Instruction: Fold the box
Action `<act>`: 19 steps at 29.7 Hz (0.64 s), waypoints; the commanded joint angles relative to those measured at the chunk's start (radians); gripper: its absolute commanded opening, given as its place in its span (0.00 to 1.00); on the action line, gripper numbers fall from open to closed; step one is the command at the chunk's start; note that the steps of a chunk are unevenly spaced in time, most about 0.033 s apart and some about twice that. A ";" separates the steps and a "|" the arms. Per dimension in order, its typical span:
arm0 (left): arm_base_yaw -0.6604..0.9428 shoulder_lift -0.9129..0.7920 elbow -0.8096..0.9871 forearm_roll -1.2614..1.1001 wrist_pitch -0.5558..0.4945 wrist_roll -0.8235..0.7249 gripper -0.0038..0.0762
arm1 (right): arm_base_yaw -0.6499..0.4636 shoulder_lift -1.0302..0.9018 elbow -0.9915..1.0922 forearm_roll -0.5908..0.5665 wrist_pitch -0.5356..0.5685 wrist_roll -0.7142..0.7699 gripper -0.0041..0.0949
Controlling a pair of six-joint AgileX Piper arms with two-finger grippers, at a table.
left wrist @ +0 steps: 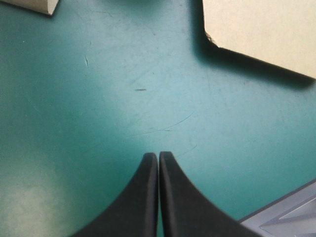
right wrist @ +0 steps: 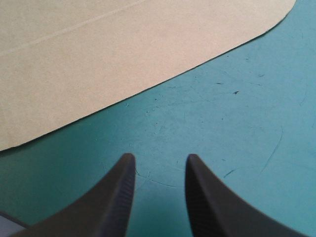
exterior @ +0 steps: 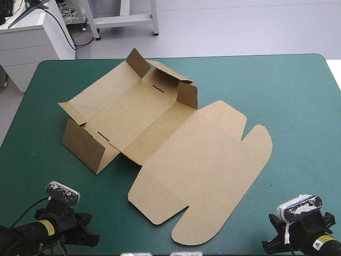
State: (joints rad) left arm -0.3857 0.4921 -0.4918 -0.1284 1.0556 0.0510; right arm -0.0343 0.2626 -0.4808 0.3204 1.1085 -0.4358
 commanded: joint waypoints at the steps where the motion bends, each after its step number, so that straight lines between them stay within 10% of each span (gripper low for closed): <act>1: -0.007 0.007 -0.028 -0.018 -0.043 -0.001 0.04 | 0.003 0.010 -0.023 0.016 -0.047 -0.002 0.62; 19: -0.007 0.007 -0.028 -0.018 -0.043 -0.001 0.04 | 0.003 0.173 -0.214 0.009 -0.008 0.061 0.69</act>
State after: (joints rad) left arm -0.3857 0.4921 -0.4918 -0.1284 1.0556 0.0510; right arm -0.0343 0.3569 -0.5925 0.3139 1.1475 -0.3797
